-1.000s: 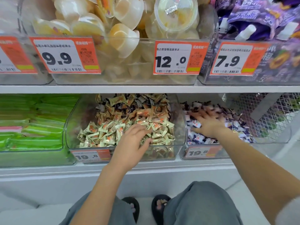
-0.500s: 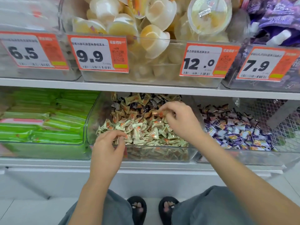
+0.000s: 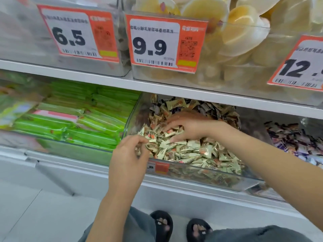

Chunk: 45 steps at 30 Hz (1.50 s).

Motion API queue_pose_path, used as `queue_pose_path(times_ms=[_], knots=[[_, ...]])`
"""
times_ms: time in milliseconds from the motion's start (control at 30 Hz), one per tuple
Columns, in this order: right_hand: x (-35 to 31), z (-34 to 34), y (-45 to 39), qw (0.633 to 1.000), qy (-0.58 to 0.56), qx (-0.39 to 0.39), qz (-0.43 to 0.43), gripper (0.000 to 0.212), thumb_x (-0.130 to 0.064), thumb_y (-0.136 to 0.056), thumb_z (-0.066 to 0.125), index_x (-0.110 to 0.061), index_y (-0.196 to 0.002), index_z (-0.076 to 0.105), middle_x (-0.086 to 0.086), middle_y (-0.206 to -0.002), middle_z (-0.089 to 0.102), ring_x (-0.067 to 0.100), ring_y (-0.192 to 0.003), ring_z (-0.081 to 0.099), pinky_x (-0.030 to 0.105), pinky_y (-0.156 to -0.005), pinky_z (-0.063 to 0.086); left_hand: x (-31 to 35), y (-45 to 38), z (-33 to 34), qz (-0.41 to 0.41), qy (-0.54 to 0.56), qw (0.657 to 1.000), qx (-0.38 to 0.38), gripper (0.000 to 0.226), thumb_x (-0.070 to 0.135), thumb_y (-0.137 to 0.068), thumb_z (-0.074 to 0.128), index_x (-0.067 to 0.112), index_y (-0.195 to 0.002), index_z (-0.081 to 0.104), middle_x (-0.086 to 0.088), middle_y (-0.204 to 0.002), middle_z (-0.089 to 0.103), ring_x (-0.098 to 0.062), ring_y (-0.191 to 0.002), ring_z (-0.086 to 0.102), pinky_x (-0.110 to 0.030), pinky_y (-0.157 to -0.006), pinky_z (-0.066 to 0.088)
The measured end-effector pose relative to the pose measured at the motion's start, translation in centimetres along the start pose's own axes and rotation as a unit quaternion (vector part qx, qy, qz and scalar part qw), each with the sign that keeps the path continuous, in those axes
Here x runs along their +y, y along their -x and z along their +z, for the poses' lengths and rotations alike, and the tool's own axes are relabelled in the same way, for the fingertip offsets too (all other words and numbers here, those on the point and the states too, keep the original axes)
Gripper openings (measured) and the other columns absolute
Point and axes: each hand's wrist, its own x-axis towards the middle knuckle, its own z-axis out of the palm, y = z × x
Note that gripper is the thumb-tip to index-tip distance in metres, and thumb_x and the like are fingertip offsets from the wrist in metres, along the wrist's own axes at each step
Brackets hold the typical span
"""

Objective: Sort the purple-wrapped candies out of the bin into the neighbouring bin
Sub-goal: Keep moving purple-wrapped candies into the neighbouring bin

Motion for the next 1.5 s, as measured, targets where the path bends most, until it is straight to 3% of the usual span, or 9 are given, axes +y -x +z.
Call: queue_pose_path(times_ms=[100, 233, 533, 800, 933, 1000, 1067, 1200, 1500], knots=[[-1.6, -0.7, -3.5, 0.993, -0.1, 0.063, 0.0, 0.048, -0.079, -0.071, 0.054, -0.047, -0.106, 0.064, -0.017, -0.129, 0.057, -0.001, -0.109, 0.053, 0.019, -0.087, 0.039, 0.2, -0.3, -0.2, -0.013, -0.002, 1.0, 0.014, 0.023, 0.007, -0.083, 0.063, 0.026, -0.095, 0.063, 0.014, -0.082, 0.057, -0.006, -0.075, 0.054, -0.03, -0.062, 0.049], [-1.8, 0.0, -8.8, 0.978, -0.085, 0.19, 0.029, 0.041, -0.042, -0.094, 0.054, -0.017, -0.128, 0.055, 0.005, -0.126, 0.059, 0.02, -0.111, 0.056, 0.028, -0.082, 0.044, 0.4, -0.4, -0.3, -0.021, -0.006, 1.0, 0.006, 0.025, 0.012, -0.082, 0.066, 0.029, -0.1, 0.062, 0.011, -0.077, 0.053, -0.01, -0.072, 0.048, -0.03, -0.06, 0.046], [-2.3, 1.2, -13.2, 0.96, 0.165, 0.133, 0.185, 0.058, -0.042, -0.094, 0.052, -0.02, -0.145, 0.035, 0.006, -0.148, 0.037, 0.032, -0.127, 0.044, 0.041, -0.096, 0.04, 0.1, 0.2, -0.4, -0.005, 0.007, 1.0, -0.01, 0.019, 0.014, -0.082, 0.067, 0.027, -0.095, 0.063, 0.011, -0.077, 0.05, -0.009, -0.068, 0.046, -0.028, -0.059, 0.044], [-0.7, 0.9, -12.3, 0.987, -0.061, 0.138, 0.049, 0.034, -0.017, -0.093, 0.059, -0.01, -0.125, 0.06, 0.014, -0.132, 0.056, 0.028, -0.117, 0.054, 0.023, -0.085, 0.035, -0.8, -0.1, -1.1, -0.03, 0.031, 0.999, -0.017, 0.016, 0.011, -0.084, 0.064, 0.025, -0.092, 0.063, 0.011, -0.076, 0.051, -0.008, -0.064, 0.049, -0.026, -0.06, 0.044], [-0.7, 0.4, -10.0, 0.971, -0.172, 0.16, 0.046, 0.027, -0.036, -0.091, 0.06, -0.023, -0.114, 0.063, -0.006, -0.112, 0.064, 0.01, -0.099, 0.057, 0.009, -0.068, 0.037, -0.4, -0.3, -0.6, -0.016, 0.01, 1.0, 0.011, 0.015, 0.011, -0.082, 0.065, 0.024, -0.09, 0.064, 0.011, -0.073, 0.052, -0.009, -0.064, 0.048, -0.023, -0.06, 0.042], [-1.3, -0.2, -8.6, 0.946, -0.268, 0.172, 0.055, 0.014, -0.044, -0.091, 0.058, -0.034, -0.101, 0.061, -0.021, -0.086, 0.065, -0.004, -0.072, 0.058, 0.01, -0.057, 0.039, -0.3, -0.4, -0.3, -0.014, -0.003, 1.0, 0.019, 0.015, 0.014, -0.082, 0.065, 0.026, -0.091, 0.065, 0.012, -0.072, 0.053, -0.008, -0.064, 0.049, -0.02, -0.059, 0.04], [-2.0, -0.7, -7.6, 0.883, -0.438, 0.166, 0.027, 0.016, -0.031, -0.095, 0.055, -0.021, -0.107, 0.06, -0.013, -0.073, 0.066, -0.007, -0.058, 0.059, 0.011, -0.052, 0.045, -0.2, -0.5, -0.2, -0.015, -0.012, 1.0, 0.024, 0.015, 0.015, -0.082, 0.064, 0.027, -0.091, 0.065, 0.012, -0.071, 0.053, -0.005, -0.064, 0.048, -0.016, -0.058, 0.038], [-2.9, -1.9, -5.7, 0.721, -0.682, 0.122, -0.018, 0.01, -0.011, -0.096, 0.049, -0.01, -0.099, 0.059, -0.003, -0.082, 0.069, 0.005, -0.077, 0.065, 0.021, -0.07, 0.055, -0.1, -0.3, -0.1, -0.016, -0.011, 1.0, 0.022, 0.014, 0.015, -0.083, 0.064, 0.027, -0.09, 0.064, 0.012, -0.071, 0.053, -0.003, -0.065, 0.048, -0.011, -0.058, 0.035], [-3.6, -1.9, -1.4, 0.66, -0.739, 0.118, 0.063, 0.014, -0.014, -0.096, 0.051, -0.01, -0.101, 0.063, 0.002, -0.096, 0.074, 0.02, -0.095, 0.069, 0.029, -0.09, 0.053, 0.5, -0.1, 0.7, -0.019, -0.043, 0.998, 0.034, 0.012, 0.015, -0.084, 0.06, 0.023, -0.091, 0.065, 0.016, -0.069, 0.051, -0.014, -0.078, 0.049, -0.024, -0.062, 0.027]])
